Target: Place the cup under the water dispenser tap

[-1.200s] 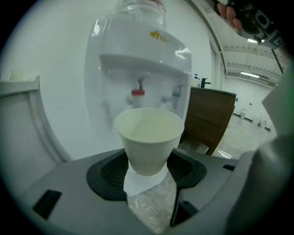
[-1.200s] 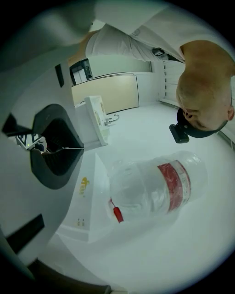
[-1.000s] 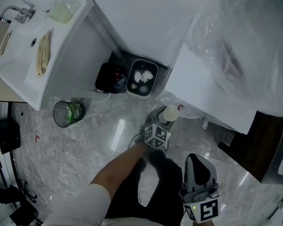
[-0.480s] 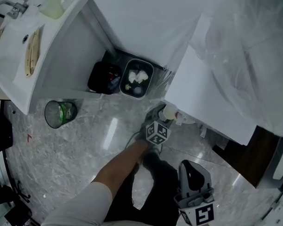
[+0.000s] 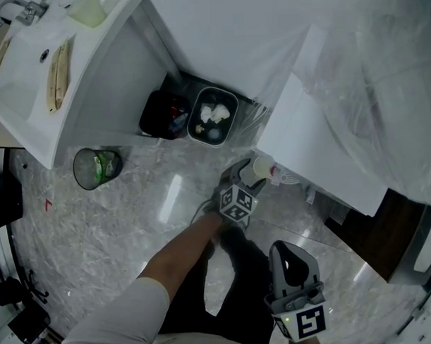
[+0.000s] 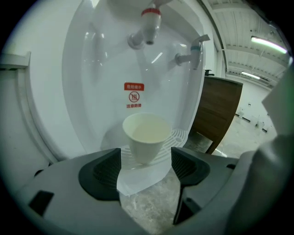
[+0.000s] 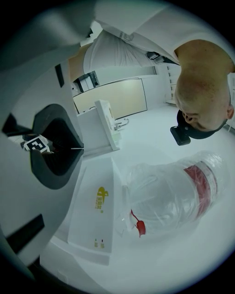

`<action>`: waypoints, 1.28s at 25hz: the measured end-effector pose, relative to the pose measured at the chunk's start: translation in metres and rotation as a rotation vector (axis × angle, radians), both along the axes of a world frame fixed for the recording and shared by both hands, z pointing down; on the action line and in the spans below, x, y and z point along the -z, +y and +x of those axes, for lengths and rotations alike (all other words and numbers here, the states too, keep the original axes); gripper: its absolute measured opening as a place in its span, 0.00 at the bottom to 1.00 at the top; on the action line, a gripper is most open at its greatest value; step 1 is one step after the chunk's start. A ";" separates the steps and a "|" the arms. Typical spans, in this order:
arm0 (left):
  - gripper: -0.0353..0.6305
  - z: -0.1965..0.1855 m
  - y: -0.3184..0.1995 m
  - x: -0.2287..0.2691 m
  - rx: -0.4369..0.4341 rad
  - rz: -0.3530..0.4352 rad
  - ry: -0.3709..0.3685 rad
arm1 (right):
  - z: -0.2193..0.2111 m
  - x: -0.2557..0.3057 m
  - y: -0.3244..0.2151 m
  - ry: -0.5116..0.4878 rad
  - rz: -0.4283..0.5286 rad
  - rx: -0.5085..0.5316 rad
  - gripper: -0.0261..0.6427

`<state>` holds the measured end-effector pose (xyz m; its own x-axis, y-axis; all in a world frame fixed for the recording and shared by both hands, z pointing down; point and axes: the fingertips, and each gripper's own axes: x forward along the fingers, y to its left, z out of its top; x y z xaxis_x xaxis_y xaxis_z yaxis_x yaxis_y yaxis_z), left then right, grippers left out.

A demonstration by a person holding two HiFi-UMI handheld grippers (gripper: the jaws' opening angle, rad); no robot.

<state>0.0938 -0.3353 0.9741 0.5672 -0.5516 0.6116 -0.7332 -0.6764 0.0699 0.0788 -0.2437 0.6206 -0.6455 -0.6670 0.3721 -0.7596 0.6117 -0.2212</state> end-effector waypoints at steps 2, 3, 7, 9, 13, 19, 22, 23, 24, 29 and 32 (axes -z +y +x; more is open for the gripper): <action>0.54 -0.009 0.011 0.015 0.005 -0.006 -0.003 | -0.001 0.008 0.001 0.000 -0.003 -0.005 0.07; 0.54 -0.014 0.018 0.024 0.005 -0.011 -0.005 | -0.003 0.013 0.002 -0.002 -0.002 -0.009 0.07; 0.54 -0.034 0.045 0.073 0.007 -0.024 -0.005 | -0.007 0.038 0.008 0.001 -0.020 -0.031 0.07; 0.54 -0.042 0.058 0.109 0.005 -0.019 0.003 | -0.008 0.053 0.013 0.014 -0.023 -0.045 0.06; 0.54 -0.053 0.075 0.201 -0.030 0.016 0.054 | -0.015 0.083 0.017 0.051 -0.032 -0.070 0.07; 0.53 -0.064 0.108 0.339 -0.065 0.066 0.151 | -0.018 0.133 0.038 0.085 -0.042 -0.102 0.06; 0.53 -0.073 0.132 0.400 -0.083 0.062 0.188 | -0.018 0.160 0.055 0.087 -0.044 -0.124 0.06; 0.53 -0.076 0.140 0.419 -0.088 0.063 0.199 | -0.018 0.168 0.061 0.084 -0.045 -0.136 0.06; 0.52 -0.078 0.147 0.437 -0.091 0.063 0.212 | -0.018 0.176 0.065 0.080 -0.046 -0.147 0.06; 0.41 -0.092 0.178 0.520 -0.078 0.066 0.314 | -0.022 0.218 0.082 0.063 -0.010 -0.181 0.06; 0.25 -0.099 0.185 0.563 -0.065 0.098 0.364 | -0.026 0.237 0.088 0.048 0.010 -0.204 0.06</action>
<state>-0.0049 -0.1500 0.4112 0.7737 -0.5527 0.3098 -0.6272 -0.7373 0.2510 0.0527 -0.1557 0.3838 -0.4785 -0.7860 0.3914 -0.8774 0.4461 -0.1767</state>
